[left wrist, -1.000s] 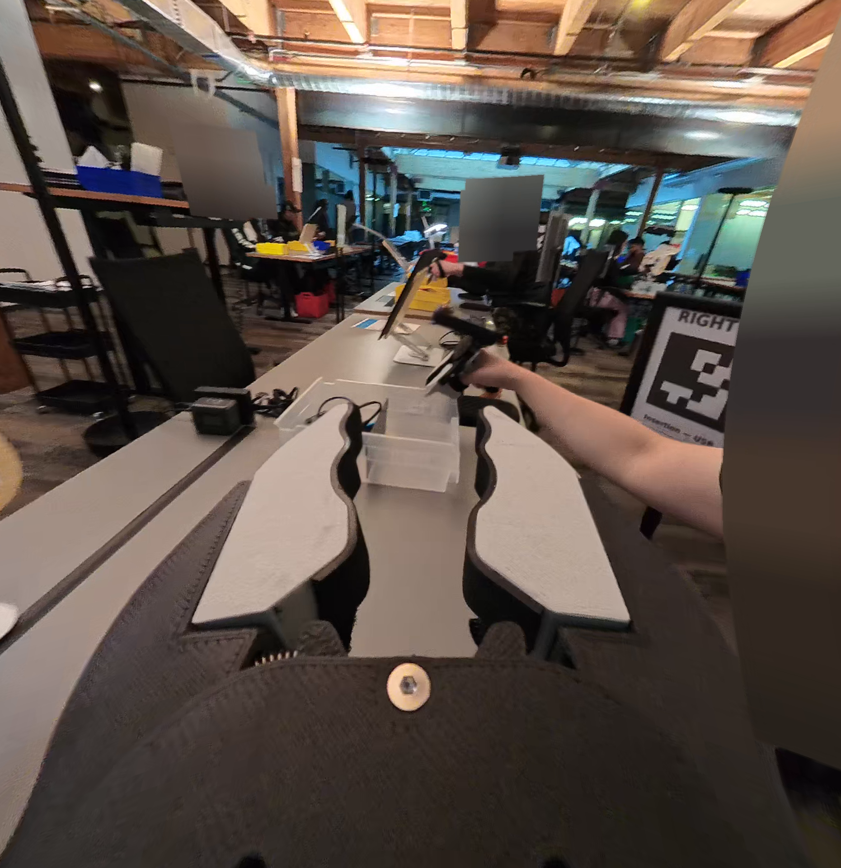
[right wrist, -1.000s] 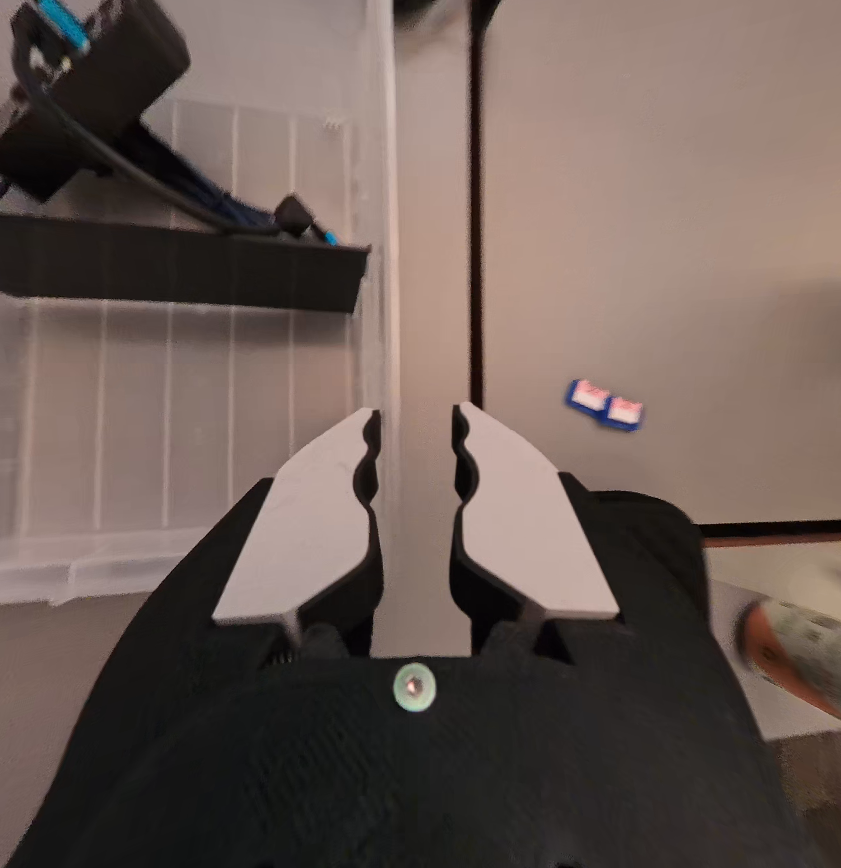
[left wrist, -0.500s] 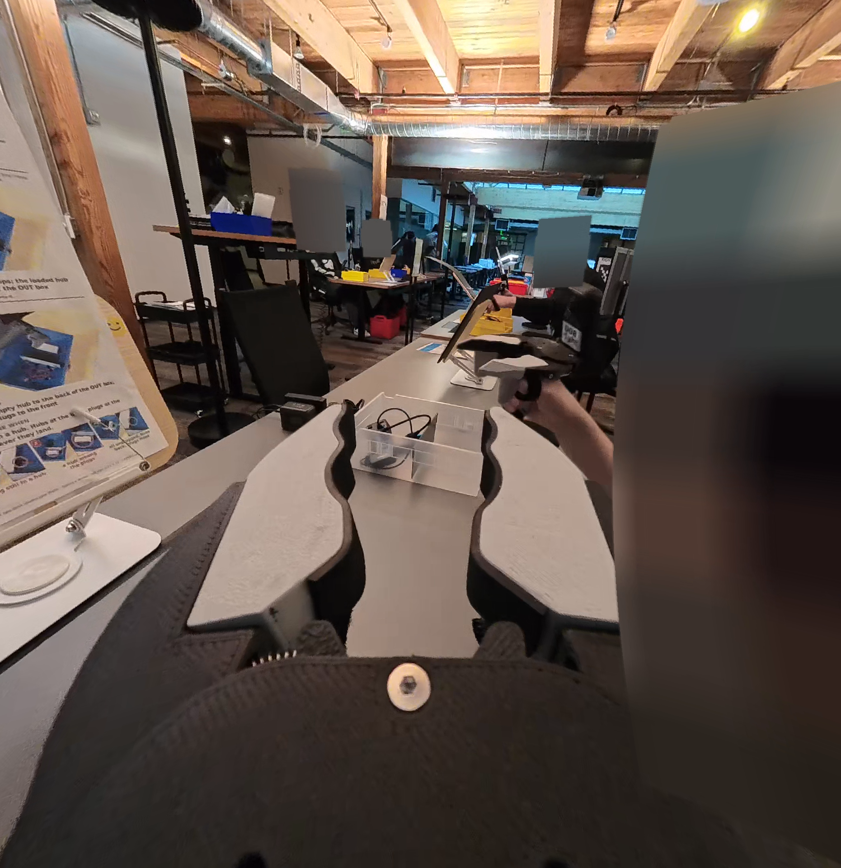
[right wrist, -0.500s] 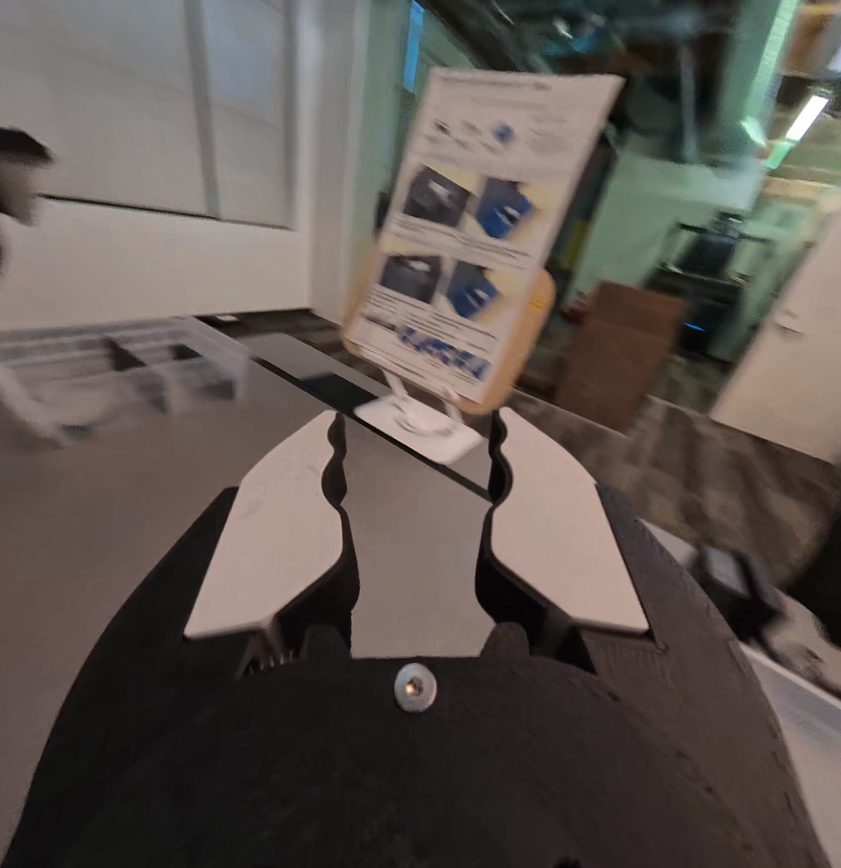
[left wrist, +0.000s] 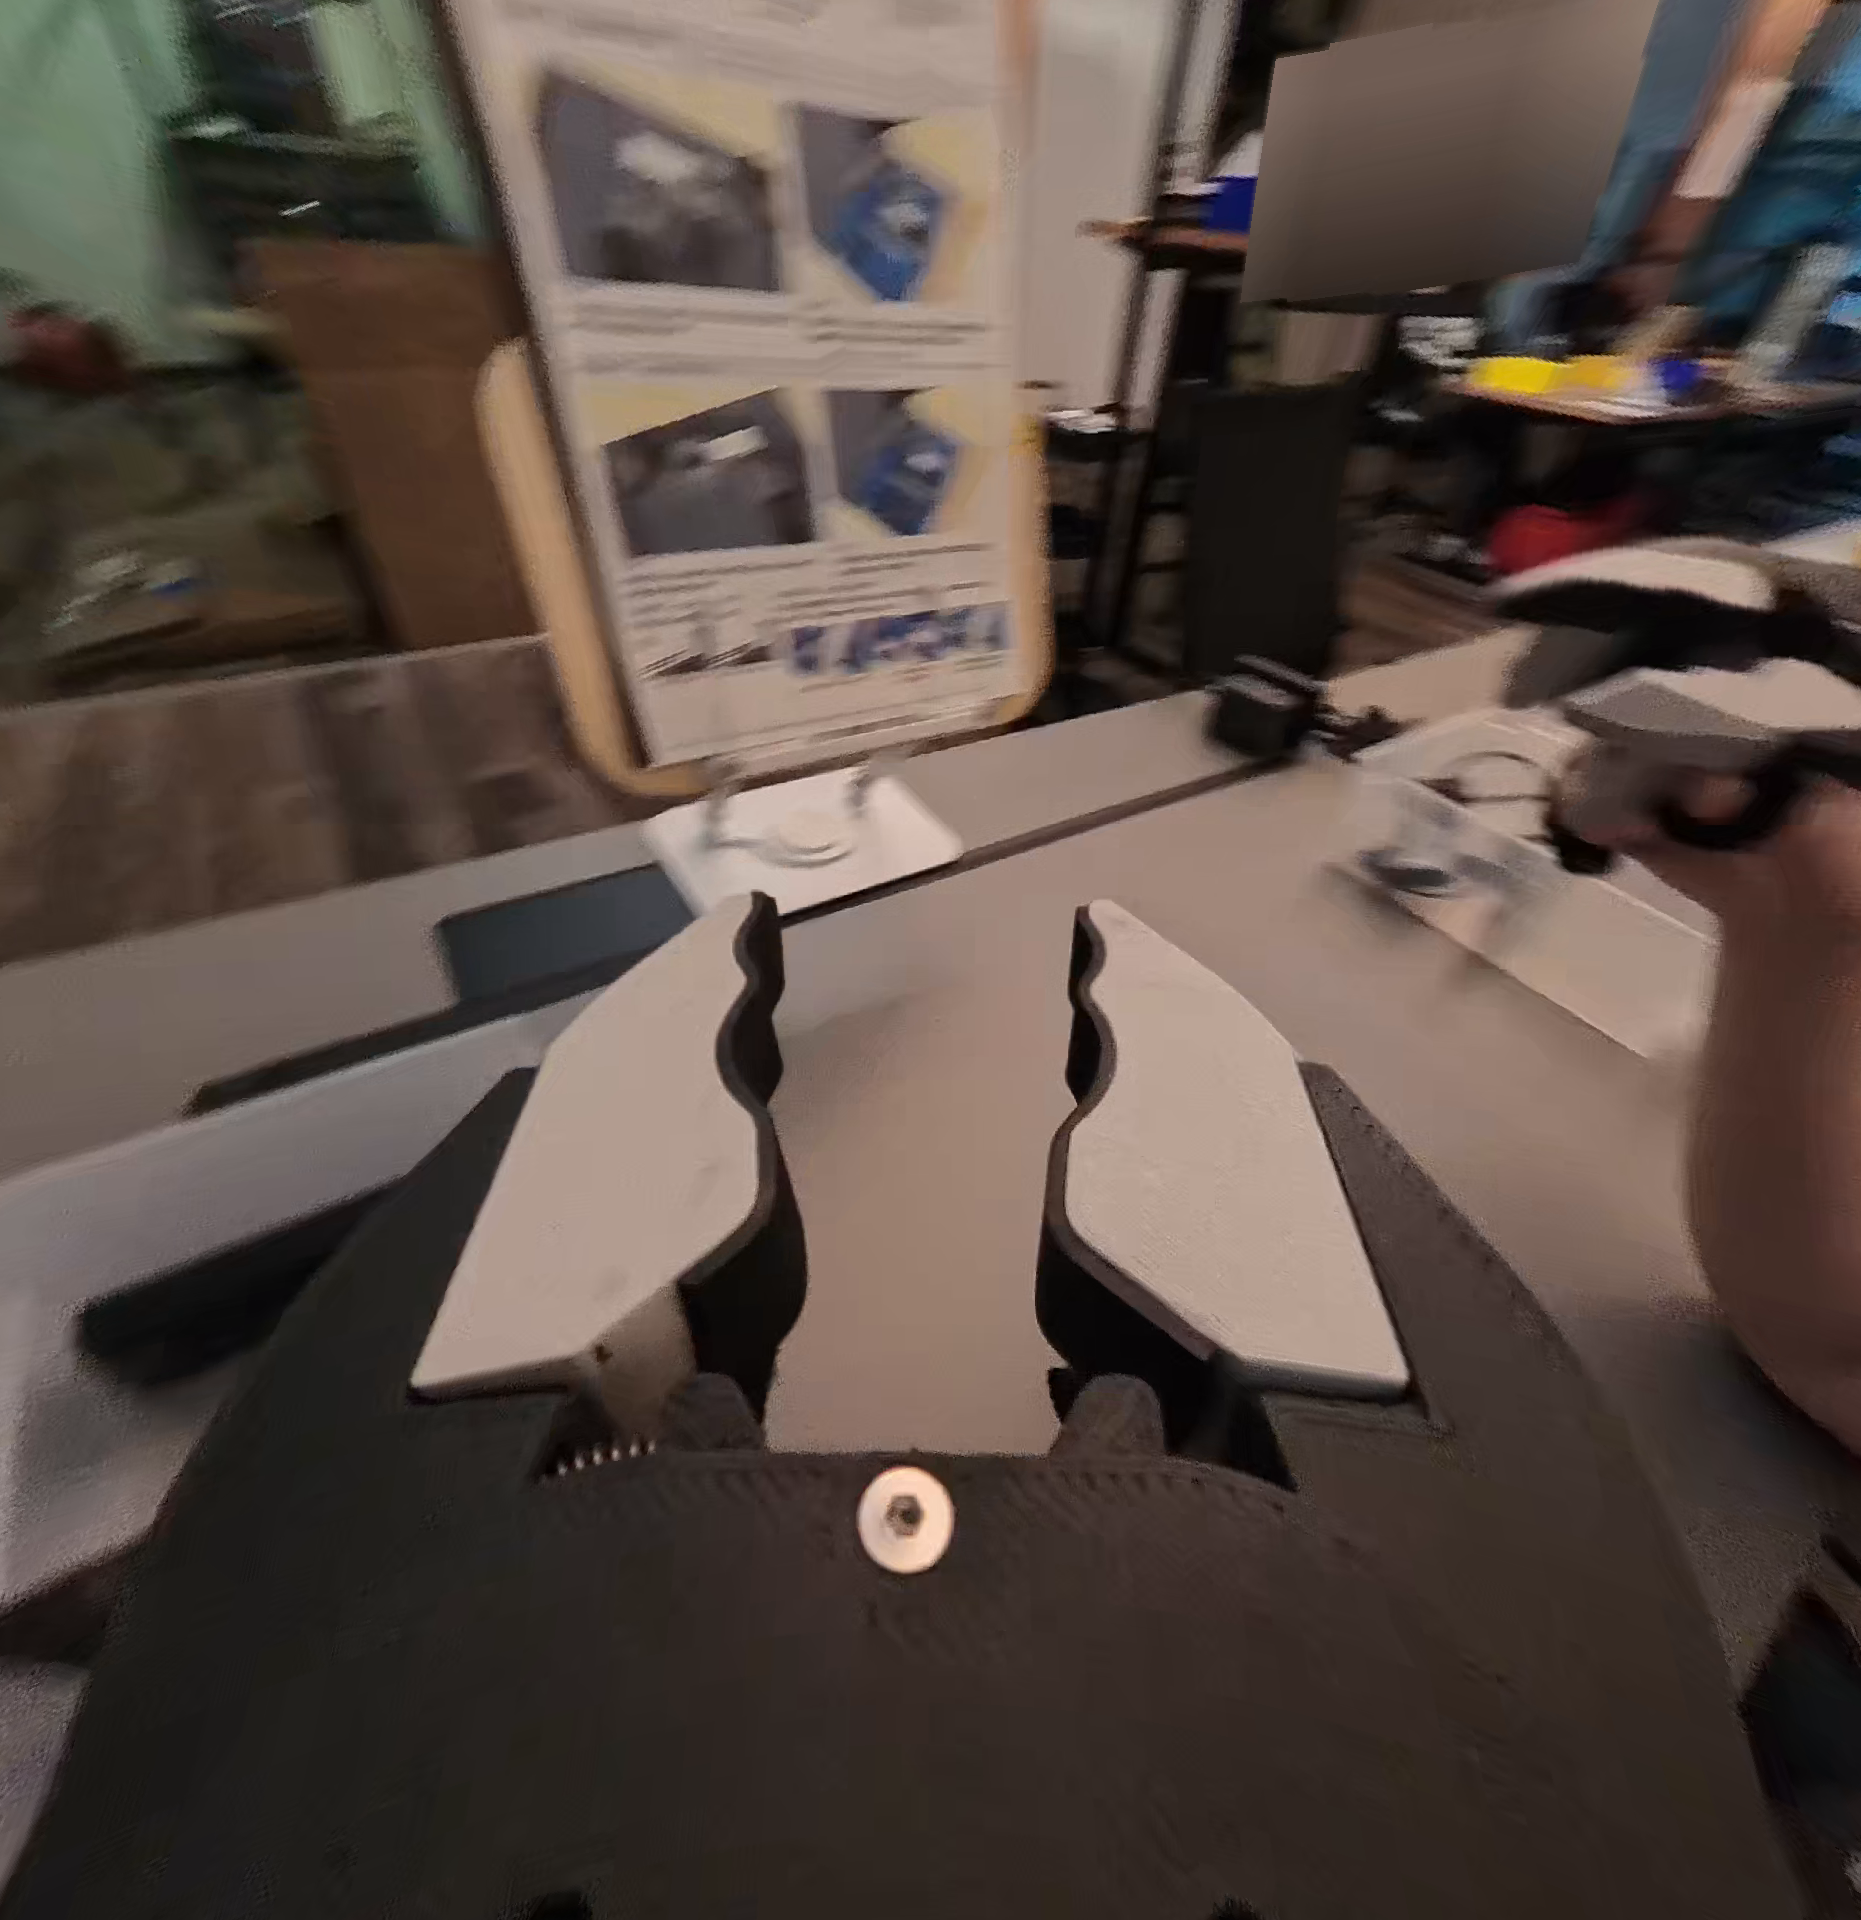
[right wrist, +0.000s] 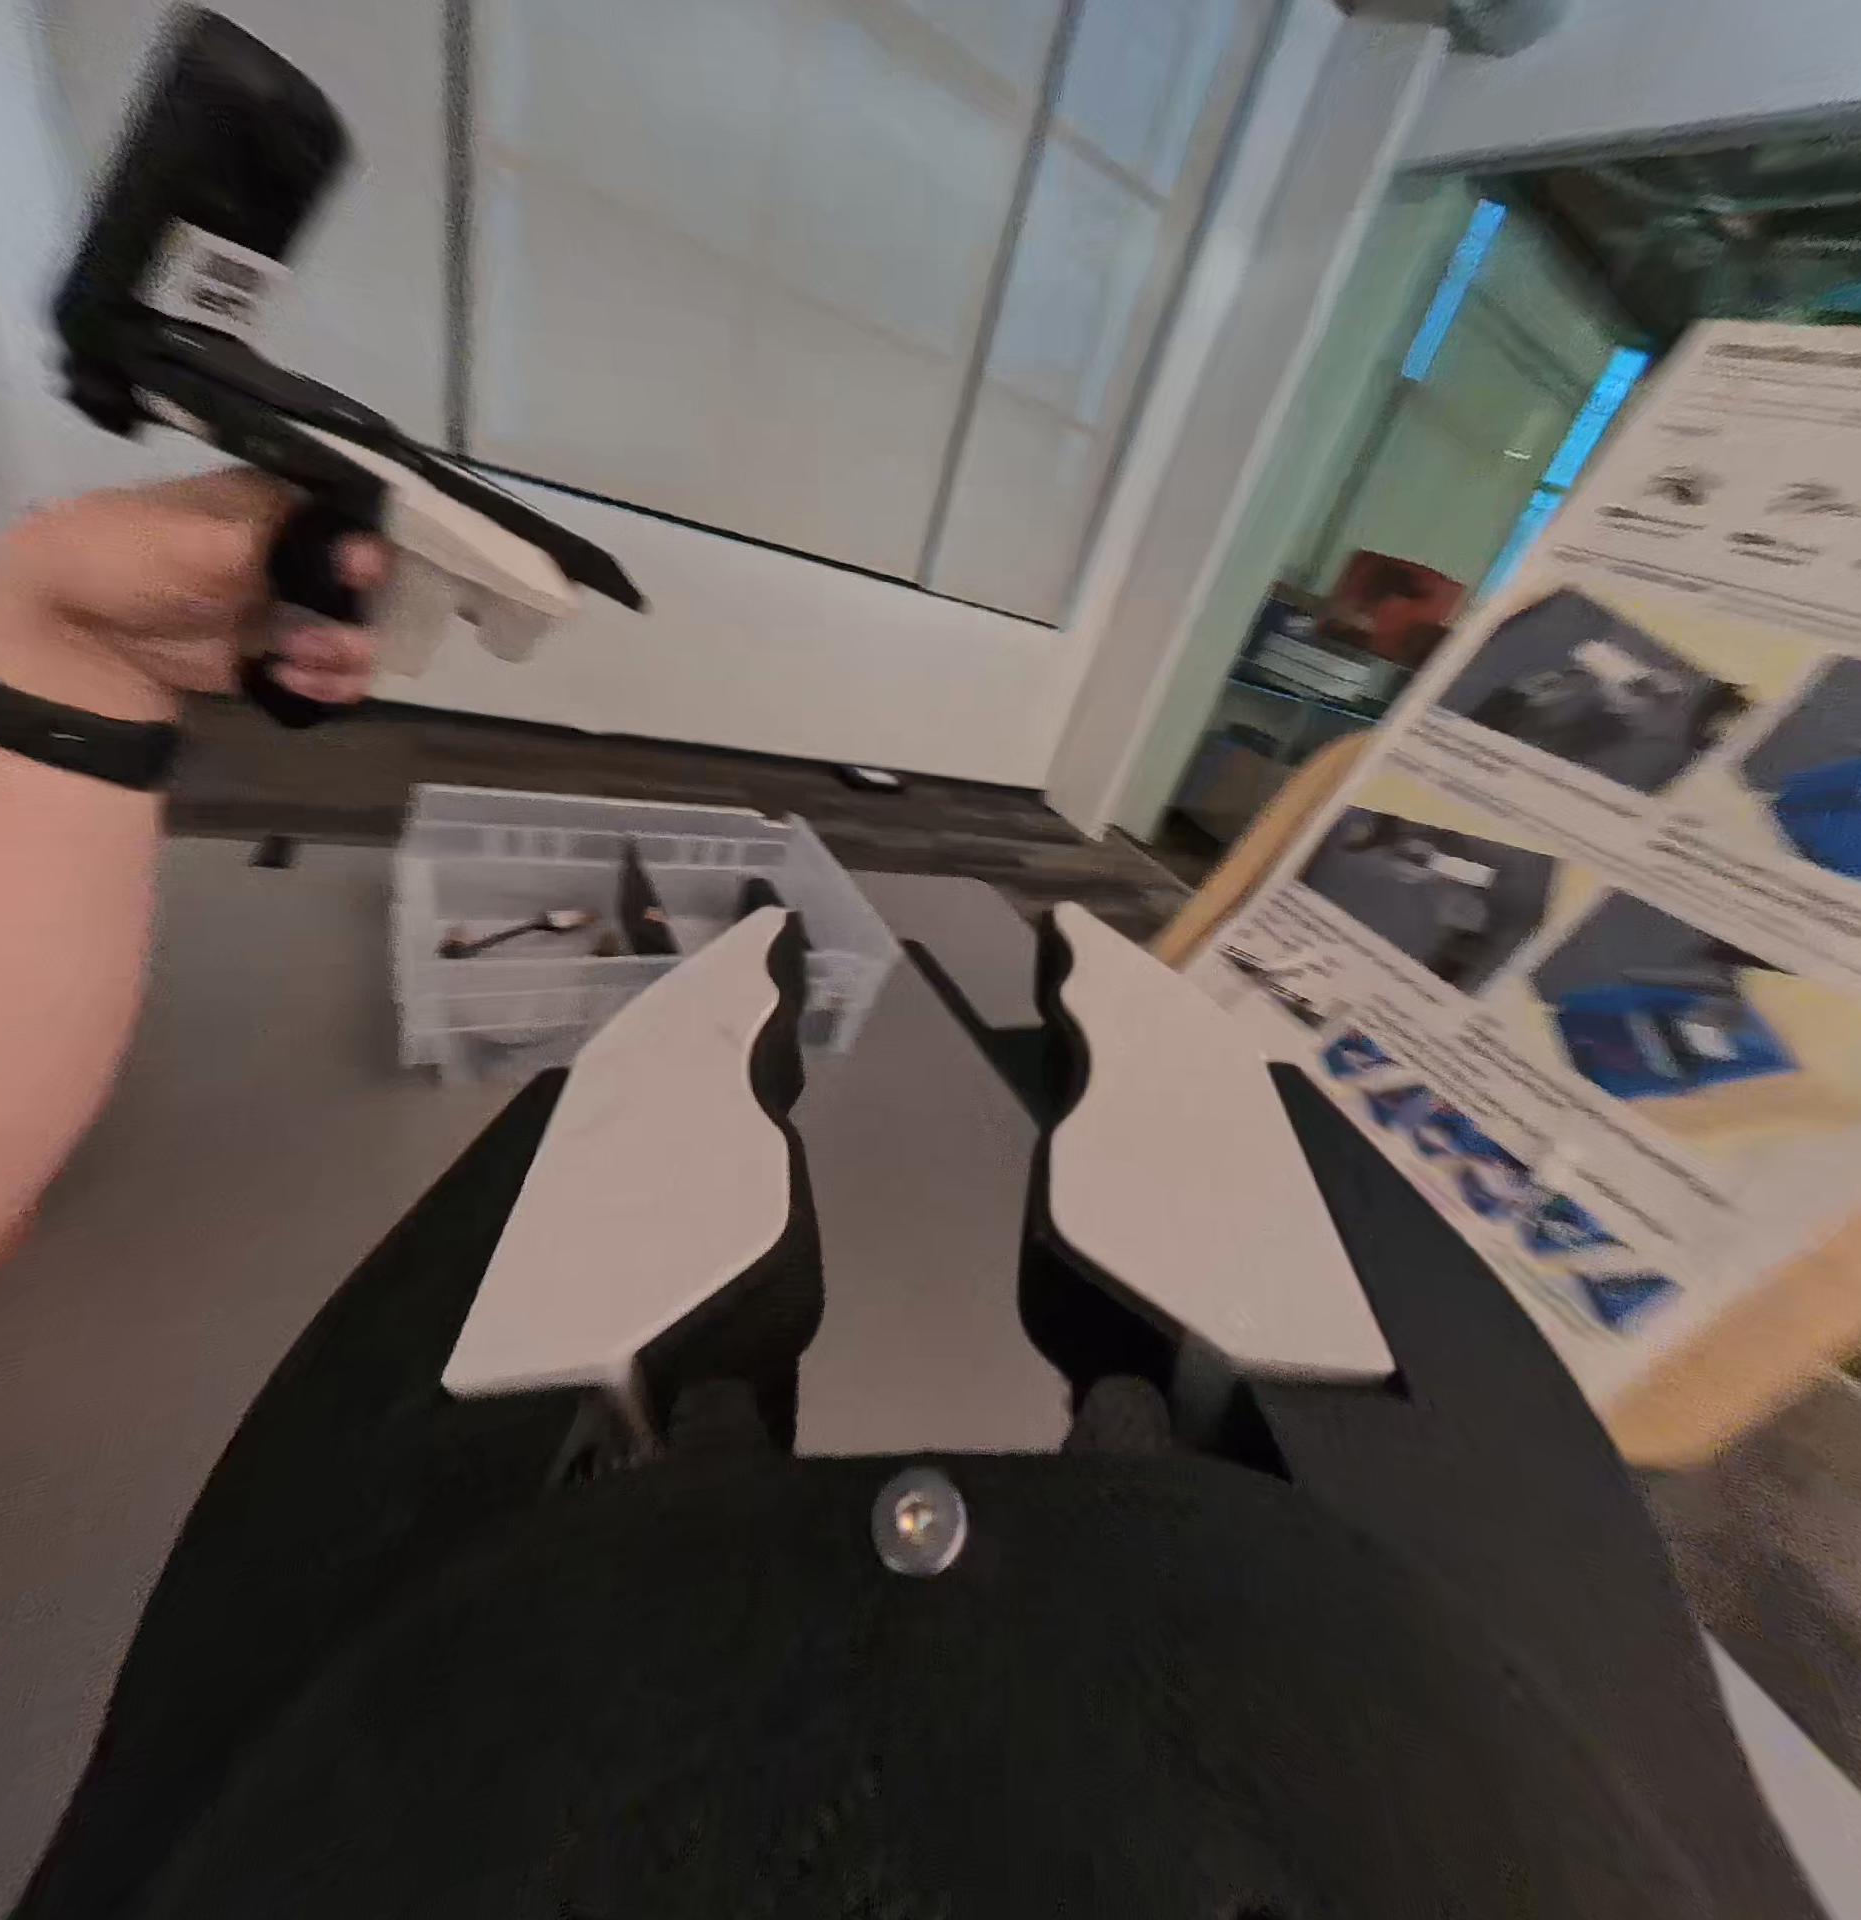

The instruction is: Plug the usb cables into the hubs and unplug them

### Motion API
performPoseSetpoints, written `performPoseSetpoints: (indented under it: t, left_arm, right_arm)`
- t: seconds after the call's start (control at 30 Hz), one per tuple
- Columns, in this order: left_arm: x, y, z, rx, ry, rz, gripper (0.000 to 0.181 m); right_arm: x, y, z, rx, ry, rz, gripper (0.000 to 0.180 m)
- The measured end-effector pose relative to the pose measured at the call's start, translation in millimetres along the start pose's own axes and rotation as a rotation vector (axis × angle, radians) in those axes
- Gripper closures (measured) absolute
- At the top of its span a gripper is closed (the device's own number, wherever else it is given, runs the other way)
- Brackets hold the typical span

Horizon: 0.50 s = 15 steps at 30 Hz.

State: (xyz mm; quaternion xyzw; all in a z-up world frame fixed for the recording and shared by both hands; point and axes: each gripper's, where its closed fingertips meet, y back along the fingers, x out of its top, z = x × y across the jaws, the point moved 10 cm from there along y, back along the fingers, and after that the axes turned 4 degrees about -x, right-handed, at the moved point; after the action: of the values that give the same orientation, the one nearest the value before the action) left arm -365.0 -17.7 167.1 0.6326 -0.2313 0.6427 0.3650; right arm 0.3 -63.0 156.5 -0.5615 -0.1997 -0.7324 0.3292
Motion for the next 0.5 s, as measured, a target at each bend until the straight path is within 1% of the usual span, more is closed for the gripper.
performPoseSetpoints:
  t: [0.1,0.17,0.23,0.27,0.3,0.37,0.43,0.5]
  left_arm:
    - [-9.5,6.5,-29.1,0.195,0.038,-0.049,0.13]
    - [-20.3,15.3,-47.7,0.346,0.069,-0.154,0.131]
    - [-36.4,26.7,-67.0,0.482,0.15,-0.287,0.139]
    - [-47.7,30.5,-77.0,0.521,0.205,-0.367,0.141]
    - [-61.0,31.7,-87.5,0.535,0.268,-0.455,0.144]
    - [-89.4,25.6,-110.2,0.506,0.394,-0.616,0.15]
    - [-114.1,10.5,-133.2,0.445,0.503,-0.687,0.155]
    - [-137.0,-4.2,-152.5,0.446,0.594,-0.757,0.152]
  right_arm:
    - [-8.3,-16.7,1.5,0.111,-0.061,-0.032,0.139]
    - [-16.3,-21.0,2.3,0.114,-0.034,-0.078,0.139]
    - [-23.6,-21.1,3.6,0.098,-0.003,-0.133,0.139]
    - [-26.6,-20.1,4.6,0.085,0.018,-0.158,0.139]
    - [-28.8,-18.9,5.6,0.073,0.038,-0.183,0.139]
    - [-30.1,-14.9,8.2,0.047,0.061,-0.211,0.139]
    - [-28.2,-10.4,10.0,0.033,0.049,-0.188,0.139]
    - [-25.3,-6.4,9.3,0.056,0.018,-0.142,0.139]
